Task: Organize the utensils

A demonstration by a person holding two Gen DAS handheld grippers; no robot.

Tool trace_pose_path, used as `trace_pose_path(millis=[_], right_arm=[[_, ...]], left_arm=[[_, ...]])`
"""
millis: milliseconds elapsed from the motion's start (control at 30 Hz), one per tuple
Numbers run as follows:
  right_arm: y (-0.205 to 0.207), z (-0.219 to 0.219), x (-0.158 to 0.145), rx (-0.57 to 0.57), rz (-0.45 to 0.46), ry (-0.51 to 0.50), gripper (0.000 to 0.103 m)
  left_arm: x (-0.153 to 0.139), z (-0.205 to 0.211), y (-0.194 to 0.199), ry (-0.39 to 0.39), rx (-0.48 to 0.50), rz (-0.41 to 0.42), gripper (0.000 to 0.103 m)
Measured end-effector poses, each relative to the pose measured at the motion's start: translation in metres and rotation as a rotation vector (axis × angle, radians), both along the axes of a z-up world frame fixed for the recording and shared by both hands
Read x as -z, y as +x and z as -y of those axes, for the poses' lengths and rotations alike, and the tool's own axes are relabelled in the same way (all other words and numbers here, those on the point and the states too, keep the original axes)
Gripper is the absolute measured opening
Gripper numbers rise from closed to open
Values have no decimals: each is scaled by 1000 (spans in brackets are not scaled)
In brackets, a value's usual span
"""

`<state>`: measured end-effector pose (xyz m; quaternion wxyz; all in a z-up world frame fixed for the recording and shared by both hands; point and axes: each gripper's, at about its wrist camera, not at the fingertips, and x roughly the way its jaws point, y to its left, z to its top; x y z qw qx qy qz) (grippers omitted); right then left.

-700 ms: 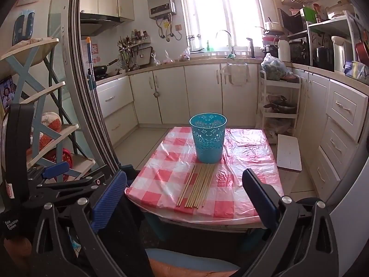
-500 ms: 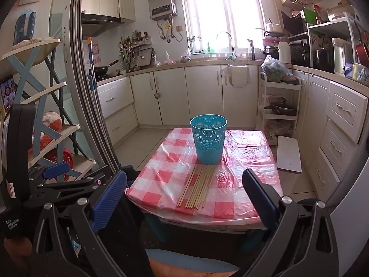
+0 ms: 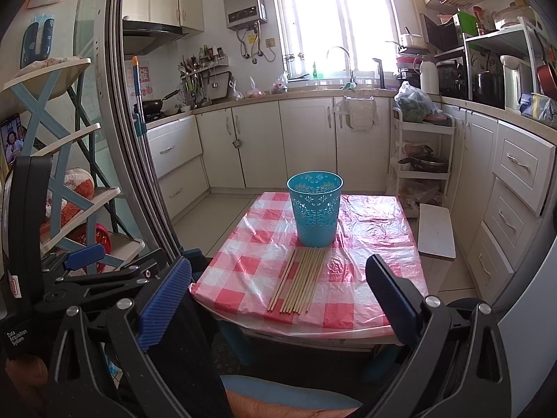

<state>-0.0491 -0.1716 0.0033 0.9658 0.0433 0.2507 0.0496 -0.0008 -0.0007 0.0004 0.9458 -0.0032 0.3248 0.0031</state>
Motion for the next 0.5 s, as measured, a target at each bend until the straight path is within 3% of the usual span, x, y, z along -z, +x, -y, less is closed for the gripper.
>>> trace_pose_path(millis=[500], right_arm=[[2, -1, -2, 2, 2, 6, 96]], left_arm=[[0, 0, 0, 1, -1, 3, 96]])
